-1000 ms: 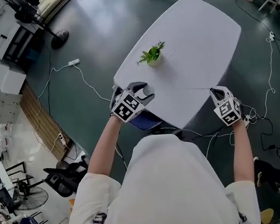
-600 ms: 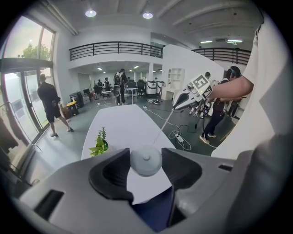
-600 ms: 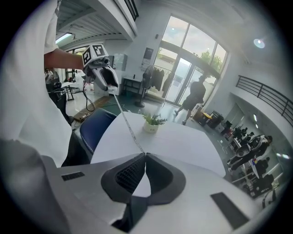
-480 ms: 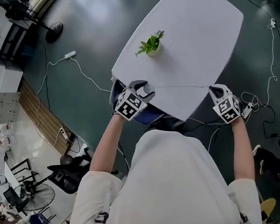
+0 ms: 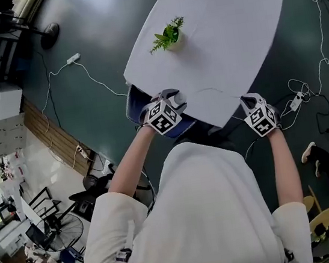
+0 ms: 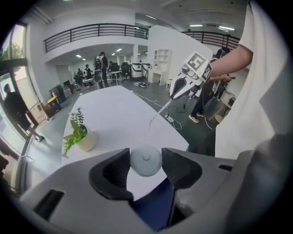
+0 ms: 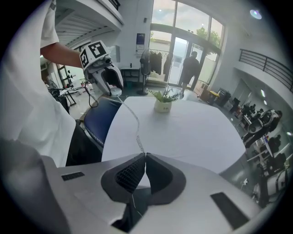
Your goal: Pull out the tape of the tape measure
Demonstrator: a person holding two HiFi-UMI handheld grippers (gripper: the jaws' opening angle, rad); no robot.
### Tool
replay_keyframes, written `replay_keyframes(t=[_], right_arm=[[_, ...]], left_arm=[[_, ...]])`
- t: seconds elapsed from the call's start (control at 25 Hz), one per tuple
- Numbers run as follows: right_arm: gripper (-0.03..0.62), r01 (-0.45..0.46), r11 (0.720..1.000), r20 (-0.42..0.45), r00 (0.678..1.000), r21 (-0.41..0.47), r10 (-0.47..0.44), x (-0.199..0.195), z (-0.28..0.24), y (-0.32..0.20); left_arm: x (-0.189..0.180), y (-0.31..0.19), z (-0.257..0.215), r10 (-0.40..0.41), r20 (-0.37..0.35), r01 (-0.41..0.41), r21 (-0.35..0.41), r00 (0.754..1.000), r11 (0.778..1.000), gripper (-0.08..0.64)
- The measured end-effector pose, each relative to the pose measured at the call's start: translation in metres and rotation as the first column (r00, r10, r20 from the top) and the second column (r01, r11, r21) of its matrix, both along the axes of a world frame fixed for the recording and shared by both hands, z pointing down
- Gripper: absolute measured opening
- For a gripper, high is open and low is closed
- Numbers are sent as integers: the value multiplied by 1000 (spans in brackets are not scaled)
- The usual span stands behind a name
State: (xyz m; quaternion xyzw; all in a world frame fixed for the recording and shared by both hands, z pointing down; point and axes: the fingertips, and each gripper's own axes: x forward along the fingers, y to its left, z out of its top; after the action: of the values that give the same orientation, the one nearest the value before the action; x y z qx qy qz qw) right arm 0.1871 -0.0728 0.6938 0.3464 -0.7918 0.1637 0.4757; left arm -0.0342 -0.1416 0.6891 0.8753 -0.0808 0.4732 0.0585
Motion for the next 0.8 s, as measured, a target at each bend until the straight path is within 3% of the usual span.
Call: replay_keyframes(t=[0.36,0.6,0.8], right_arm=[[32,-87,990,16,996,-108,89,-22,66,3],[32,-223,968,28,973,-119,227,-17,103,-14],[34,-270,951,19,961,-148,276,-24,134,-14]], left_arm=[[10,-1,85,107,80,-100,-90,991,991,219],[20,-18,132,56,94,-44,-130,994,991,221],[23,-25,161,30,101,-16,-133,994,991,221]])
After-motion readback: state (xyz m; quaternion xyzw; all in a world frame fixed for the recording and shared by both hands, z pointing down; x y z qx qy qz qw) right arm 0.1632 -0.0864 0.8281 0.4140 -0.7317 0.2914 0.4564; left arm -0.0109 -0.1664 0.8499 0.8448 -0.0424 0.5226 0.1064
